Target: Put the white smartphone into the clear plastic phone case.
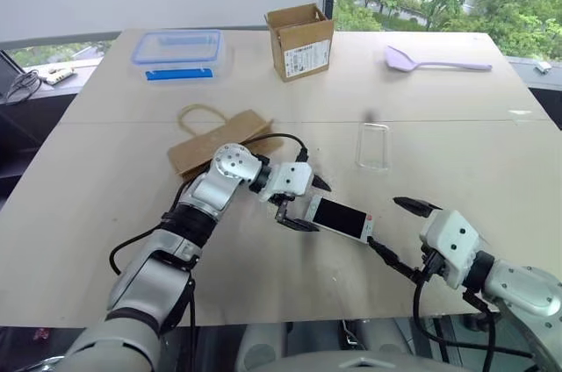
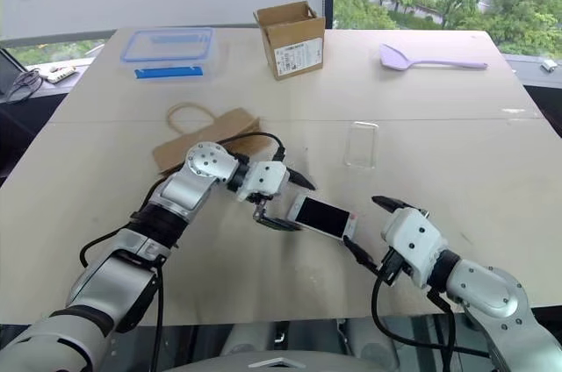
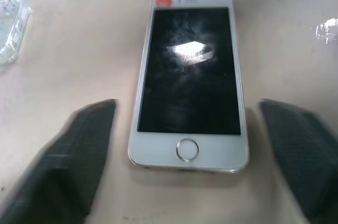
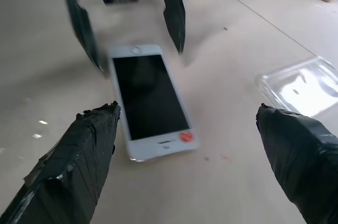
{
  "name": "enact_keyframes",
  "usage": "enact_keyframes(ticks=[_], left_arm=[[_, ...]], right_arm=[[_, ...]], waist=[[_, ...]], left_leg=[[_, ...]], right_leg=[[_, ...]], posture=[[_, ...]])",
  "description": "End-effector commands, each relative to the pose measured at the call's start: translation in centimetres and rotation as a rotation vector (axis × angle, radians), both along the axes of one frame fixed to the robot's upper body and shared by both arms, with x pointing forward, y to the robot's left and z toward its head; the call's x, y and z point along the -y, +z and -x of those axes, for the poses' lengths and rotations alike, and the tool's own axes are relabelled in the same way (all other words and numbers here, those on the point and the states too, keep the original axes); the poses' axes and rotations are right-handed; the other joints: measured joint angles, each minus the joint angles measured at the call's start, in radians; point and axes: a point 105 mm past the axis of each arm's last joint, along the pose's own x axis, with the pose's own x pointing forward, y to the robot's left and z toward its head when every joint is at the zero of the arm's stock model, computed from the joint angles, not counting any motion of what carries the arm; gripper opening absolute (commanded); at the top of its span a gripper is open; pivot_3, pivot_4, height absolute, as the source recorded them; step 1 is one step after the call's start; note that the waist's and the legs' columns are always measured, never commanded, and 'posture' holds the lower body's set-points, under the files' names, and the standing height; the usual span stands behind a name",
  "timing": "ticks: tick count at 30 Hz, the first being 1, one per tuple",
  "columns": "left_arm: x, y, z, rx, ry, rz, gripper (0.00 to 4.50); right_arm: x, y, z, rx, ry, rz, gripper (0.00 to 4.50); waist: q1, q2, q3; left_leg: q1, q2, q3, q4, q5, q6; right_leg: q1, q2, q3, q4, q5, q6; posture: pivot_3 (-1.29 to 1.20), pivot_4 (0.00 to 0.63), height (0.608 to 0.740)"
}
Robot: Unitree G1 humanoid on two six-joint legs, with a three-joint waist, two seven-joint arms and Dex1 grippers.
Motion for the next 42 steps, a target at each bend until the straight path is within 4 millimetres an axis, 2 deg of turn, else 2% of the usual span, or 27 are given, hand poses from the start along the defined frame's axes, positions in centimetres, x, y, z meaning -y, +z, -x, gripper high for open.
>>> enact_keyframes(ticks=[1, 3, 8, 13, 17, 21, 24, 29, 32, 34, 37, 42], left_arm=[[-1.6, 1.4, 1.0, 0.002, 0.047, 0.037, 4.46], [-2.2, 1.1, 1.6, 0.005, 0.098, 0.036, 4.46], [-2.3, -0.5, 1.9, 0.062, 0.272, 0.046, 4.46], [-2.0, -1.5, 0.5, 0.112, 0.455, 0.061, 4.46], [-2.0, -1.7, -0.5, 0.145, 0.565, 0.073, 4.46], [-1.3, -1.8, -1.6, 0.173, 0.607, 0.078, 4.46], [0.3, -1.9, -2.4, 0.186, 0.581, 0.086, 4.46], [2.7, -2.0, -3.2, 0.190, 0.511, 0.100, 4.46], [5.1, -2.1, -2.5, 0.164, 0.374, 0.111, 4.46], [5.7, -2.0, -2.5, 0.154, 0.346, 0.123, 4.46], [5.5, -1.0, -3.4, 0.142, 0.386, 0.167, 4.46], [2.8, 0.4, -4.1, 0.106, 0.481, 0.247, 4.46]], right_arm=[[1.2, 0.7, -1.9, 0.042, -0.113, -0.007, 4.50], [1.5, 0.6, -2.9, 0.049, -0.145, 0.012, 4.50], [1.6, -0.4, -5.1, 0.055, -0.167, 0.098, 4.50], [1.8, -1.8, -7.1, 0.047, -0.155, 0.225, 4.50], [0.1, -2.3, -6.1, -0.011, -0.024, 0.205, 4.50], [-2.3, -2.7, -2.7, -0.077, 0.182, 0.160, 4.50], [-3.2, -2.9, -1.4, -0.111, 0.238, 0.122, 4.50], [-4.4, -3.4, -1.1, -0.118, 0.269, 0.069, 4.50], [-5.4, -4.1, -1.6, -0.088, 0.311, 0.081, 4.50], [-5.7, -3.9, -1.7, -0.074, 0.318, 0.070, 4.50], [-5.3, -3.0, -1.7, -0.034, 0.325, 0.071, 4.50], [-3.9, -2.1, -2.2, 0.034, 0.331, 0.159, 4.50]], waist=[[-0.003, 0.001, 0.000], [-0.016, 0.001, 0.000], [0.002, 0.001, 0.000], [0.010, 0.001, 0.000], [0.017, 0.001, 0.000], [0.019, 0.001, 0.000], [0.020, 0.002, 0.000], [0.018, 0.001, 0.000], [0.020, 0.001, 0.000], [0.021, 0.001, 0.000], [0.019, 0.001, 0.000], [0.009, 0.001, 0.000]], left_leg=[[0.000, 0.000, 0.000, 0.000, 0.000, 0.000], [0.001, 0.002, 0.000, 0.000, 0.000, 0.000], [0.001, 0.002, 0.001, 0.000, 0.000, 0.000], [0.001, 0.001, 0.001, 0.000, 0.000, 0.000], [0.001, 0.001, 0.001, -0.001, 0.000, 0.000], [0.001, 0.001, 0.000, 0.000, 0.000, 0.000], [0.001, 0.001, 0.000, 0.000, 0.000, 0.000], [0.001, 0.000, 0.000, 0.002, 0.000, 0.000], [0.001, 0.000, 0.000, 0.001, 0.000, 0.000], [0.001, 0.000, 0.000, 0.001, 0.000, 0.000], [0.000, 0.000, 0.000, 0.001, 0.000, 0.000], [0.000, 0.000, 0.000, 0.001, 0.000, 0.000]], right_leg=[[0.000, 0.000, 0.000, 0.000, 0.000, 0.000], [0.000, 0.001, 0.002, 0.000, 0.000, 0.000], [0.000, 0.001, 0.001, 0.000, 0.000, 0.000], [0.000, 0.001, 0.002, 0.000, 0.000, 0.000], [0.000, 0.001, 0.002, 0.000, 0.000, 0.000], [0.000, 0.002, 0.001, 0.000, 0.000, 0.000], [0.001, 0.002, 0.001, 0.001, 0.000, 0.000], [0.002, 0.003, 0.004, 0.000, 0.000, 0.000], [0.002, 0.003, 0.004, 0.000, 0.000, 0.000], [0.002, 0.004, 0.004, 0.000, 0.000, 0.000], [0.002, 0.003, 0.004, -0.001, 0.000, 0.000], [0.000, 0.004, 0.004, 0.000, 0.002, 0.002]], posture=[[0.00, 0.150, 0.740], [0.00, 0.150, 0.740], [0.00, 0.150, 0.740], [0.00, 0.150, 0.740], [0.00, 0.150, 0.740], [0.00, 0.150, 0.740], [0.00, 0.150, 0.740], [0.00, 0.150, 0.740], [0.00, 0.150, 0.740], [0.00, 0.150, 0.740], [0.00, 0.150, 0.740], [0.00, 0.150, 0.740]])
